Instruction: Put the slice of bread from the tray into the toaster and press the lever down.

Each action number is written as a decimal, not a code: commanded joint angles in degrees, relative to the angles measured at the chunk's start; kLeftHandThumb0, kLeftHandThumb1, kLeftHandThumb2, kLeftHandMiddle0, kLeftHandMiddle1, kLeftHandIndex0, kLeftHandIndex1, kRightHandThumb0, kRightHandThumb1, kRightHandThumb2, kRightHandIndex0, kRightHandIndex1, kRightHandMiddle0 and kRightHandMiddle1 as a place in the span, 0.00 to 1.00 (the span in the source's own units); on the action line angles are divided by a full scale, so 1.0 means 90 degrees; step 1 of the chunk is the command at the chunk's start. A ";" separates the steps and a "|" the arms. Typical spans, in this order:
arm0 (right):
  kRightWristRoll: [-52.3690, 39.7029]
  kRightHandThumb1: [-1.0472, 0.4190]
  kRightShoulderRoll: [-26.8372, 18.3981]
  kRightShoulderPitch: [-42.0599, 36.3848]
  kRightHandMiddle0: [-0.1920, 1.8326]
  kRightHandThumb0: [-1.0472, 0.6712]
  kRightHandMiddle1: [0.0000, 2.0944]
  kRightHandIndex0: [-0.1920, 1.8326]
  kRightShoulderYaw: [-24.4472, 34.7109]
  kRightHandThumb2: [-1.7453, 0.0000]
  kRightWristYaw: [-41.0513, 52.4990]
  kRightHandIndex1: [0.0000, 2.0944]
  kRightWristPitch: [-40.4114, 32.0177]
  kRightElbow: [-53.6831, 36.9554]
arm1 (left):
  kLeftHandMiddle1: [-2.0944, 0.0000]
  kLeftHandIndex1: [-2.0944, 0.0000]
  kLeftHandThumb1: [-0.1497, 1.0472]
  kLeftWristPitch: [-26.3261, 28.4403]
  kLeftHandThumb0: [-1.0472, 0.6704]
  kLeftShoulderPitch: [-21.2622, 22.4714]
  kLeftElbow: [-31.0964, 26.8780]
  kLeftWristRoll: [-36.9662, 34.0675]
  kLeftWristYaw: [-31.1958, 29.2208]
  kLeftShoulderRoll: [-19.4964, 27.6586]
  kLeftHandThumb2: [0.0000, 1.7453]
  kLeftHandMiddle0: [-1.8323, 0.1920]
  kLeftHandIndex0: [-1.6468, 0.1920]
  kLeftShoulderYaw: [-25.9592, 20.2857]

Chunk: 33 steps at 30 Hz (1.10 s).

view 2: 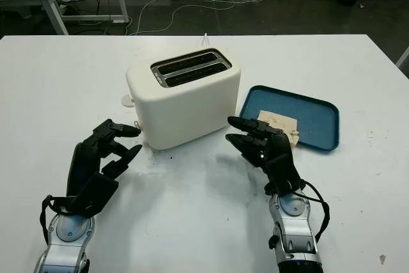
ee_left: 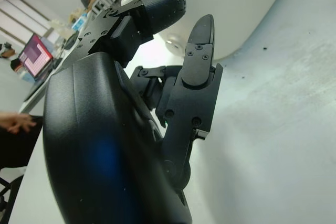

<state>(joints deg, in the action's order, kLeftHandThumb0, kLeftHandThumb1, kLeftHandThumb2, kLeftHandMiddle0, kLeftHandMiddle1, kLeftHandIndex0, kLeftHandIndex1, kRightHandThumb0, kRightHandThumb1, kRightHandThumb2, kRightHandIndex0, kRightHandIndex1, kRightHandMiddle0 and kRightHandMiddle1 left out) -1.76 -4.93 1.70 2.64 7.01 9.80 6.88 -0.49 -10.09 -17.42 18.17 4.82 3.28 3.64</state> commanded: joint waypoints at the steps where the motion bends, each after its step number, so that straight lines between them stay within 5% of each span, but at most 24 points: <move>1: -0.0022 0.16 -0.0003 0.0086 0.61 0.34 0.00 0.60 0.0016 1.00 -0.0024 0.13 0.0132 -0.0072 | 0.24 0.47 0.89 -0.0092 0.47 0.0057 0.0063 -0.0075 0.0013 0.0005 0.13 0.61 0.62 -0.0006; 16: -0.0020 0.16 -0.0164 -0.0066 0.60 0.35 0.00 0.59 0.0044 1.00 0.0153 0.14 0.0471 -0.0236 | 0.26 0.47 0.89 -0.0243 0.46 0.0051 0.0144 -0.0157 0.0024 0.0020 0.13 0.62 0.62 -0.0048; 21: 0.1061 0.17 -0.0560 -0.0421 0.59 0.36 0.00 0.60 0.0287 1.00 -0.0538 0.13 0.1694 -0.0665 | 0.26 0.46 0.89 -0.0163 0.46 0.0025 0.0080 -0.0093 0.0058 0.0010 0.13 0.62 0.62 -0.0022; 25: 0.3603 0.15 -0.1394 -0.0295 0.54 0.35 0.00 0.55 0.0572 0.99 -0.2595 0.10 0.3305 -0.0016 | 0.26 0.46 0.89 -0.0203 0.47 0.0045 0.0110 -0.0124 0.0055 0.0018 0.13 0.62 0.62 -0.0040; 33: 0.5275 0.14 -0.2590 0.0040 0.50 0.40 0.00 0.50 0.0337 1.00 -0.4689 0.08 0.3693 0.1246 | 0.26 0.46 0.89 -0.0189 0.46 0.0113 0.0085 -0.0113 0.0052 0.0004 0.14 0.62 0.62 -0.0018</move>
<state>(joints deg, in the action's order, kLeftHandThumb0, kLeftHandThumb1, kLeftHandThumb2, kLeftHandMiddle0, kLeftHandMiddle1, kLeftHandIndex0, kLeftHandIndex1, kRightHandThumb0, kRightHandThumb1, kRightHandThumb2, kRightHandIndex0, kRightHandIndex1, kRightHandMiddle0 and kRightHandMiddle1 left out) 44.51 -27.22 1.06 6.46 -33.40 41.73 16.82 -1.39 -9.73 -16.55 17.06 4.92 3.27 3.25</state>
